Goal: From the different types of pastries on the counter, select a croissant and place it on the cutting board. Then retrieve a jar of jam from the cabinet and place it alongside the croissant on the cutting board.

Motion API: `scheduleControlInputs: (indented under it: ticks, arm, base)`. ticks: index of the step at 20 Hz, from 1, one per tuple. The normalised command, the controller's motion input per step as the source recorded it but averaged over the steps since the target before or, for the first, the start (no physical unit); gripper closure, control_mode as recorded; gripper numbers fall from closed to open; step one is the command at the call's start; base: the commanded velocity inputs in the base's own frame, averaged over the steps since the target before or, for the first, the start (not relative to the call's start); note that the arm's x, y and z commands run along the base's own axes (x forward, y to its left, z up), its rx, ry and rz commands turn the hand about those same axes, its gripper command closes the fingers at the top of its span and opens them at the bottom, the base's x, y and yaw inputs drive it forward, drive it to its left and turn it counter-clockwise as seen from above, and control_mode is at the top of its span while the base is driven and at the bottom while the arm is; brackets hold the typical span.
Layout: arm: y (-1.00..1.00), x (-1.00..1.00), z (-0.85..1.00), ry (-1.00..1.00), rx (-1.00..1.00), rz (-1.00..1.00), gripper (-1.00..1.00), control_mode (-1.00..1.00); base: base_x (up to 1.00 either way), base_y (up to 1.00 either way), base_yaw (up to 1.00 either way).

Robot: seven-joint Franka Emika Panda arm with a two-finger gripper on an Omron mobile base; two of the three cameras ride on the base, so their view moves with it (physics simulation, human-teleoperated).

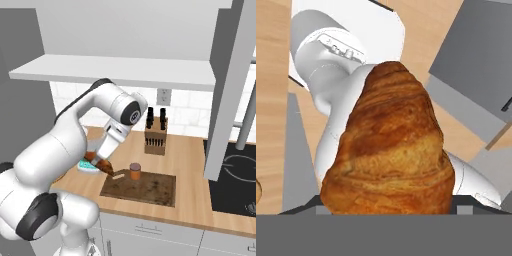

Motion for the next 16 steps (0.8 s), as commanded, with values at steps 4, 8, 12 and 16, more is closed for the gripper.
scheduleControlInputs:
  ticks: [4, 8, 12, 16]
  arm:
    - [-0.36, -0.06, 0.01, -0.07, -0.04, 0.00, 1.00, -1.00]
    - [-0.36, -0.02, -0.02, -0.08, -0.06, 0.00, 1.00, -1.00]
    - [-0.35, -0.03, -0.05, -0.12, -0.07, 0.00, 1.00, -1.00]
    - [-0.29, 0.00, -0.27, -0.15, -0.09, 0.01, 1.00, -1.00]
  base:
    - [0.00, 0.00, 0.00]
    - [0.00, 0.00, 0.00]
    - [0.00, 0.00, 0.00]
    - [0.00, 0.00, 0.00]
